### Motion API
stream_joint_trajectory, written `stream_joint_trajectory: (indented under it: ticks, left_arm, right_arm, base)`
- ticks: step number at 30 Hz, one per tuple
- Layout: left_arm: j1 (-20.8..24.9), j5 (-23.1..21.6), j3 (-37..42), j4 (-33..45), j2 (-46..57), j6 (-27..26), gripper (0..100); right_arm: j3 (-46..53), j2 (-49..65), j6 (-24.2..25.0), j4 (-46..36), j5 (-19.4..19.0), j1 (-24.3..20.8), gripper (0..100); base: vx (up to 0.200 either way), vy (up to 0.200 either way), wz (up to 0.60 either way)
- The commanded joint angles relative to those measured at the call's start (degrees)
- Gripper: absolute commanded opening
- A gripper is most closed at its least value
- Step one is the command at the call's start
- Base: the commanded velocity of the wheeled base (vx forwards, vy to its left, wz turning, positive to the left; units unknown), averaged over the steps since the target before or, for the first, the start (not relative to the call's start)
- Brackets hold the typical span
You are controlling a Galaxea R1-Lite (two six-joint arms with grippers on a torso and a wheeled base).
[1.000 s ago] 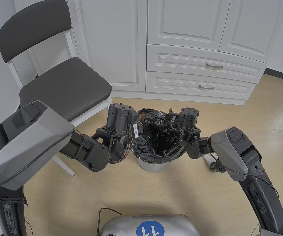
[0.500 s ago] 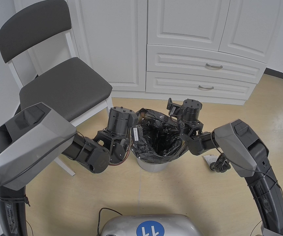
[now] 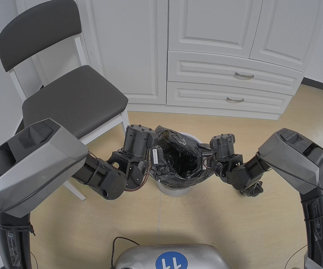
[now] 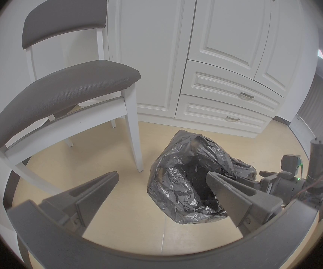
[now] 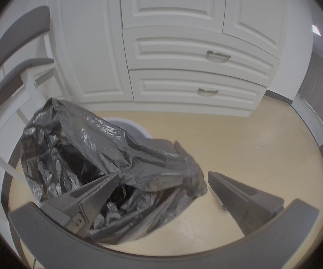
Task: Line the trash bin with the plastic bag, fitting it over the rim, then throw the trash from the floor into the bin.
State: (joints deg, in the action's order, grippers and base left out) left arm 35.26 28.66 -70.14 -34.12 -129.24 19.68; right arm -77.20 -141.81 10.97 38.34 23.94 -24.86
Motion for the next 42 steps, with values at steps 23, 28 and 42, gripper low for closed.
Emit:
stream_joint_trajectory:
  ticks: [23, 28, 42]
  left_arm:
    - [-0.36, 0.96, 0.27, -0.07, 0.31, -0.16, 100]
    - [-0.36, 0.96, 0.27, -0.07, 0.13, -0.16, 100]
    - [-0.36, 1.31, 0.45, -0.07, 0.13, -0.08, 100]
  right_arm:
    - [0.04, -1.71, -4.2, -3.89, 3.3, -3.36, 100]
    - [-7.17, -7.69, -4.2, -3.97, 5.06, -0.81, 100]
    - [-37.39, -19.82, 4.76, -3.01, 12.27, 2.01, 100]
  base:
    - [0.0, 0.0, 0.0]
    - [0.0, 0.0, 0.0]
    - [0.0, 0.0, 0.0]
